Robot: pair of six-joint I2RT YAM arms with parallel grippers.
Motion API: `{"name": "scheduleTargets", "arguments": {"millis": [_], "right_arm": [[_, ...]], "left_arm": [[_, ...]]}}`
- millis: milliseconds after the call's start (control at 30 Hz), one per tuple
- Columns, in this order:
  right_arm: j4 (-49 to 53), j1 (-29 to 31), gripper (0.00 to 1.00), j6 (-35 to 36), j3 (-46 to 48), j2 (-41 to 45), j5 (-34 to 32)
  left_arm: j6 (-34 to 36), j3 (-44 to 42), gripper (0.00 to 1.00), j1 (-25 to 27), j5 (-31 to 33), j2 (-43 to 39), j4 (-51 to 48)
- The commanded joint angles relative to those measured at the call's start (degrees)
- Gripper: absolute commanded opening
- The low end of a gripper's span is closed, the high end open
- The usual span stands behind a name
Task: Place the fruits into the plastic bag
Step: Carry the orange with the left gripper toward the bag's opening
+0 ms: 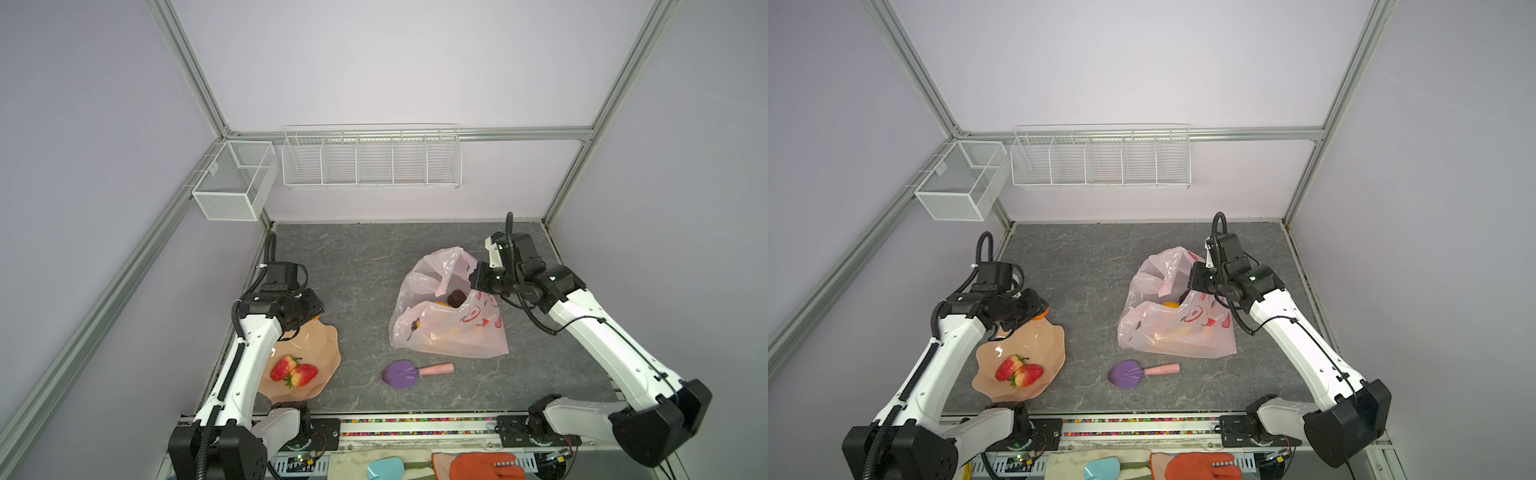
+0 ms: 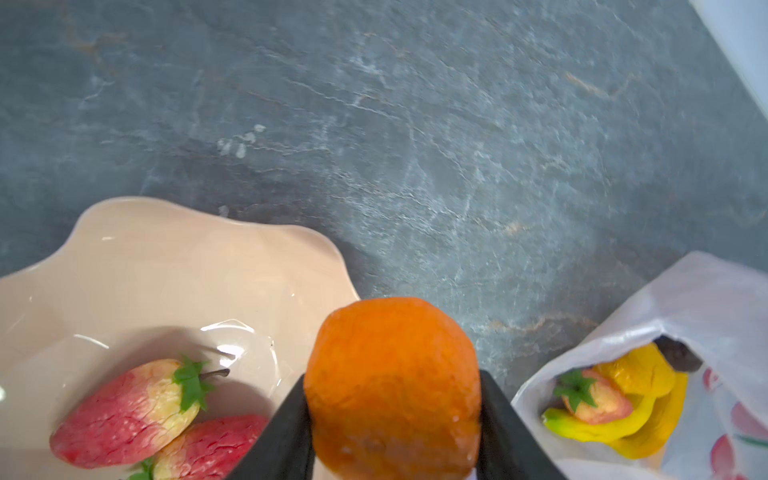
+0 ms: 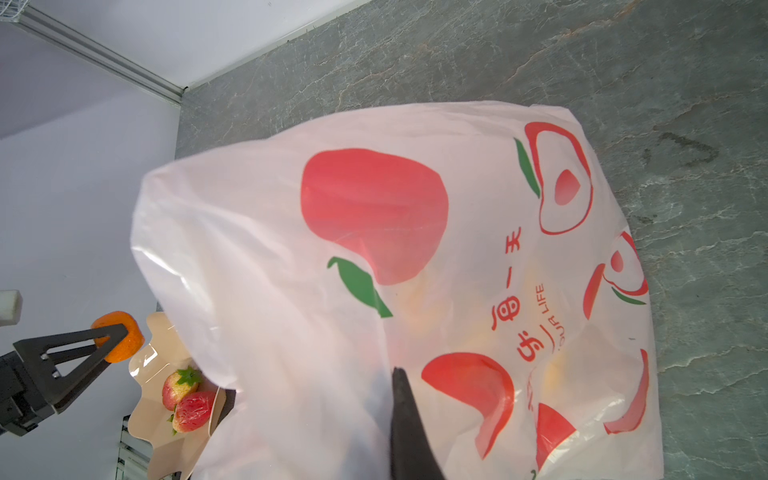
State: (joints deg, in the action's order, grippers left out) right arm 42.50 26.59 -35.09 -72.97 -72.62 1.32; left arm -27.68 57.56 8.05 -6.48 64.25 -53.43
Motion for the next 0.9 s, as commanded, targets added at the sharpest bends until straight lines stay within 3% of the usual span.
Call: {"name": "scheduleTargets", "arguments": {"millis": [0, 167, 267, 500, 867], "right_arm": [[0.2, -0.4, 0.06, 0.2, -0.9, 0.1, -0.3], [0.4, -0.3, 0.06, 0.4, -1.4, -0.3, -0.1], [0.4, -0.3, 0.06, 0.4, -1.3, -0.5, 0.0], [1.0, -0.4, 0.06, 0.7, -1.5, -0.4, -0.4], [1.2, -0.3, 0.06, 0.8, -1.6, -0.6, -0.2]], "left_arm": [[8.5, 4.5, 0.2, 8.7, 4.2, -0.7, 0.8], [21.7, 9.2, 0.12, 22.0, 8.0, 2.6, 1.5], [29.8, 11.5, 0.11, 26.9, 8.8, 5.8, 0.4], [44.4, 16.5, 0.1, 31.9, 7.0, 11.5, -2.5], [59.3, 19.7, 0.11, 35.4, 4.2, 18.8, -2.6]]}}
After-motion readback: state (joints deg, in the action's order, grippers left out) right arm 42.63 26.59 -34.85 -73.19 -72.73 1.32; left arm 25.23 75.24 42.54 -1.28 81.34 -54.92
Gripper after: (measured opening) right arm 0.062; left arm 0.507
